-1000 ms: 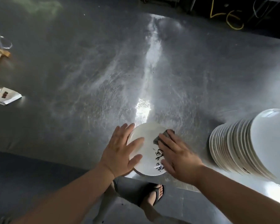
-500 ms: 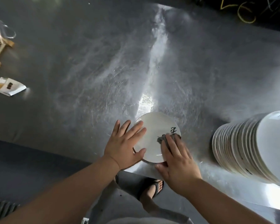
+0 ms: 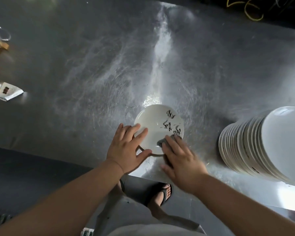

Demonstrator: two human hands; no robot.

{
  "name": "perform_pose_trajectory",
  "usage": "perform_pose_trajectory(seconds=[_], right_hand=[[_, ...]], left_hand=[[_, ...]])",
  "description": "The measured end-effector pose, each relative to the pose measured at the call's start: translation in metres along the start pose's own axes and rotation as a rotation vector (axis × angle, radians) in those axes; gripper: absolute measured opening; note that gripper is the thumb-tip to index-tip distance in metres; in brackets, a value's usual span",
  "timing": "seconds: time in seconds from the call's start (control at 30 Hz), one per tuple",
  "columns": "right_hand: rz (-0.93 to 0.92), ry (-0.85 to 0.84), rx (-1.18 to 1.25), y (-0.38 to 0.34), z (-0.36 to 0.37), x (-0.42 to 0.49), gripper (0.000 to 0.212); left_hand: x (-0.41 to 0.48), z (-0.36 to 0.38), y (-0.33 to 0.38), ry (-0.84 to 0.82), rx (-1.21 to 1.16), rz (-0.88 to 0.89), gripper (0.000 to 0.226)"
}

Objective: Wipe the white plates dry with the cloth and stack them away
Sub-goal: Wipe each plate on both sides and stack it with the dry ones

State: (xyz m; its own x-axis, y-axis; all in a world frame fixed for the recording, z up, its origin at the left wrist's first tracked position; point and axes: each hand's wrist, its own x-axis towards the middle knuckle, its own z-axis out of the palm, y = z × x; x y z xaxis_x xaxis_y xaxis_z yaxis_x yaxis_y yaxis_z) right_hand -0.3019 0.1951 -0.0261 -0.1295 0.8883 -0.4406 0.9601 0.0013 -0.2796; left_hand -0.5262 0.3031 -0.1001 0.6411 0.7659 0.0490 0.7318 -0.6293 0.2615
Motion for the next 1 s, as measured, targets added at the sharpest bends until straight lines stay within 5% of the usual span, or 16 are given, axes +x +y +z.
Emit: perform_pose_trajectory(seconds=[0.23,0.4,0.47,0.57,0.7,0.83,1.0], right_hand=[[0.178,0.116,0.053,0.004,0.003,0.039,0.073],[-0.103,0.331,0.137,-0.004,0.03,-0.013,0.048],[0.015,0.385,0.281,0.006,0.016,-0.013,0.041],[0.479,0.198,0.685,0.013,-0.034,-0.008,0.023],[0.693,0.043,0.694,0.026,-0.078,0.02,0.04],[0.761,-0.071,0.722,0.019,-0.095,0.048,0.071],[0.813,0.006,0.843,0.005,-0.098,0.05,0.075]], left_hand=[[-0.001,-0.002,0.0,-0.047,0.052,-0.005,0.075],[-0.002,-0.003,0.001,-0.02,-0.028,-0.009,0.074],[-0.002,-0.008,0.005,-0.12,0.048,-0.034,0.075],[0.003,-0.024,0.016,-0.17,0.015,-0.104,0.069],[0.032,-0.059,0.024,-0.076,-0.382,-0.509,0.057],[0.077,-0.09,0.015,-0.439,-0.896,-1.047,0.052],[0.093,-0.107,0.009,-0.502,-1.099,-1.21,0.08]])
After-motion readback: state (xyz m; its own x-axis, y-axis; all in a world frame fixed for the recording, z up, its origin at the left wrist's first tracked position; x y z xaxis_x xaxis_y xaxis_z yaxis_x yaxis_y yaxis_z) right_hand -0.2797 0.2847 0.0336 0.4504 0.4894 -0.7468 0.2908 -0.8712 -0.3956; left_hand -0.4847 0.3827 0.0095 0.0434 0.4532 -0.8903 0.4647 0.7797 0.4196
